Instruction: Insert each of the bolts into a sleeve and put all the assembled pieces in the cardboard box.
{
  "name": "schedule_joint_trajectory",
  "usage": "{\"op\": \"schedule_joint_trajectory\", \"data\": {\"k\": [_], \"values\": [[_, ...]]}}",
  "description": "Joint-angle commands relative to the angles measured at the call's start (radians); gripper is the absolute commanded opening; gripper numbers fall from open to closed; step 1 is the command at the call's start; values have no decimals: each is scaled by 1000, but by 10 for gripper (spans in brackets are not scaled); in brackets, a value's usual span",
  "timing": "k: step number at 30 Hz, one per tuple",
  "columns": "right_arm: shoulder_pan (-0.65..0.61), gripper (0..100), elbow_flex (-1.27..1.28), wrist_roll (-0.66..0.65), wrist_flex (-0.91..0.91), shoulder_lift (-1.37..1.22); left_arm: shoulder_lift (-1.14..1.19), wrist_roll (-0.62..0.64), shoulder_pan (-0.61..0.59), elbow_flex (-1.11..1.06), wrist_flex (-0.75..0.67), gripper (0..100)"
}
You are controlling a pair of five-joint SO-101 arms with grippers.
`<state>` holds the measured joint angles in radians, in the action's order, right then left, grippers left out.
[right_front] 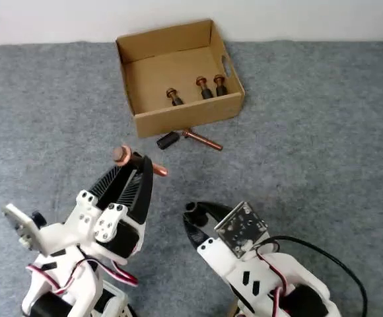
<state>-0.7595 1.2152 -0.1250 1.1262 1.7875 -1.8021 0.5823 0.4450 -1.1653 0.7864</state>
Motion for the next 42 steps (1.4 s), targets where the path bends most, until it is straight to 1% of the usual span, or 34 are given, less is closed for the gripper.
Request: {"op": "schedule_joint_trajectory", "data": {"k": [1,3,5,10,13,17,24,28,30,33,35,38,42], "values": [[-8,8,14,-54,-107,-1,-12,18,64,15,-12,5],[-8,8,28,-63,-147,-1,-12,18,95,25,-12,5],[-8,8,29,-71,-159,-1,-11,15,98,38,-9,5],[-4,8,20,-89,-162,5,-9,15,103,74,117,5],[-4,8,18,-129,-177,8,-11,15,103,73,161,5],[-4,8,18,-138,-262,-1,-8,17,104,71,167,5],[-8,8,20,-209,-275,-1,-8,18,104,38,164,5],[-8,8,20,-207,-271,-1,-8,20,104,12,106,5],[-8,8,20,-207,-271,-1,-8,20,124,1,81,5],[-8,8,20,-207,-266,-1,-8,20,180,-15,80,5],[-8,8,20,-207,-266,-1,-8,18,192,-21,78,5],[-8,8,20,-209,-266,-1,-8,15,195,-27,103,5],[-8,8,20,-209,-266,-1,-8,14,195,-44,203,5]]}}
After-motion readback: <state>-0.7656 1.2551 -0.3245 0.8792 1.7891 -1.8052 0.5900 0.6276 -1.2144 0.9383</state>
